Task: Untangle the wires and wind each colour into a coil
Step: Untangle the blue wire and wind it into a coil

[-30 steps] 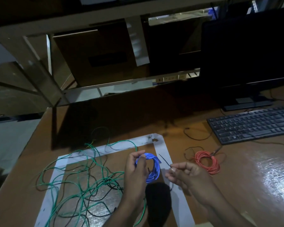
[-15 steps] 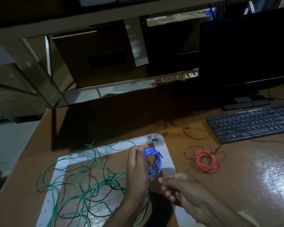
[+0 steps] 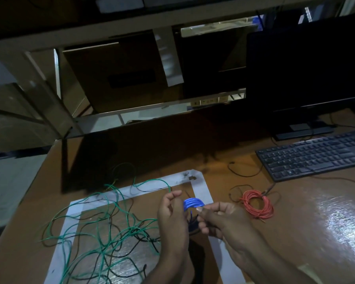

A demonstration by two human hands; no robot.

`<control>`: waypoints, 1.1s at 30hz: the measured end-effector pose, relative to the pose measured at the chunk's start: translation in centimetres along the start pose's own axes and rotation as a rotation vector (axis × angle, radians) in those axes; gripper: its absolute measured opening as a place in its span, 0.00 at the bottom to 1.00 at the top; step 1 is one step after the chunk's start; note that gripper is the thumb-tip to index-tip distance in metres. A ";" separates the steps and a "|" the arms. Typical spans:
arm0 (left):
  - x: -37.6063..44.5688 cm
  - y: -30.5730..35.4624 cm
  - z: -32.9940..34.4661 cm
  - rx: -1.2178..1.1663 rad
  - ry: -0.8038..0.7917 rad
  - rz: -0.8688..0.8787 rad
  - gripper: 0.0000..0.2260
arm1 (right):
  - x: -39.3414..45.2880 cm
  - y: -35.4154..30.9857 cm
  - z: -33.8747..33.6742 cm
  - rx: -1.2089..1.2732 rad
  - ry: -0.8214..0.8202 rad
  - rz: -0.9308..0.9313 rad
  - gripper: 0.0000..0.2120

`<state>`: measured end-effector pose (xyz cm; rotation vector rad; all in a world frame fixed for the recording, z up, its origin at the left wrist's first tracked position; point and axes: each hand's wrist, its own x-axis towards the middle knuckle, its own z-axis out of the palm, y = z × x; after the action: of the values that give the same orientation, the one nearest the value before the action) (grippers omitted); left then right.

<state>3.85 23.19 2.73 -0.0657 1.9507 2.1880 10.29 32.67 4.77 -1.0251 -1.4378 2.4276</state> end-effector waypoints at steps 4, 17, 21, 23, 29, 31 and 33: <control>0.1 -0.3 0.3 -0.008 0.045 -0.065 0.05 | 0.0 1.2 0.5 -0.005 0.041 -0.060 0.07; -0.4 1.0 0.0 -0.045 -0.173 -0.207 0.11 | -0.3 1.4 0.5 -0.053 0.043 -0.111 0.06; -0.3 1.3 0.1 -0.097 -0.132 -0.192 0.09 | -0.4 1.0 -0.1 0.007 -0.069 -0.143 0.04; -0.4 1.5 0.1 -0.119 -0.122 -0.186 0.09 | -0.5 1.0 -0.5 0.025 -0.119 -0.142 0.04; -0.5 1.5 -0.3 -0.127 -0.127 -0.176 0.09 | -0.9 0.6 -0.9 0.099 -0.192 -0.085 0.10; -0.7 1.6 -0.4 -0.129 -0.141 -0.174 0.09 | -1.2 0.2 -1.0 0.050 -0.197 -0.125 0.09; -0.8 1.5 -0.4 -0.125 -0.153 -0.169 0.09 | -1.4 0.1 -1.0 -0.034 -0.171 -0.182 0.08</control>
<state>4.29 22.55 4.30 -0.0768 1.6634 2.1355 11.99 32.69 5.08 -0.6727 -1.5545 2.4147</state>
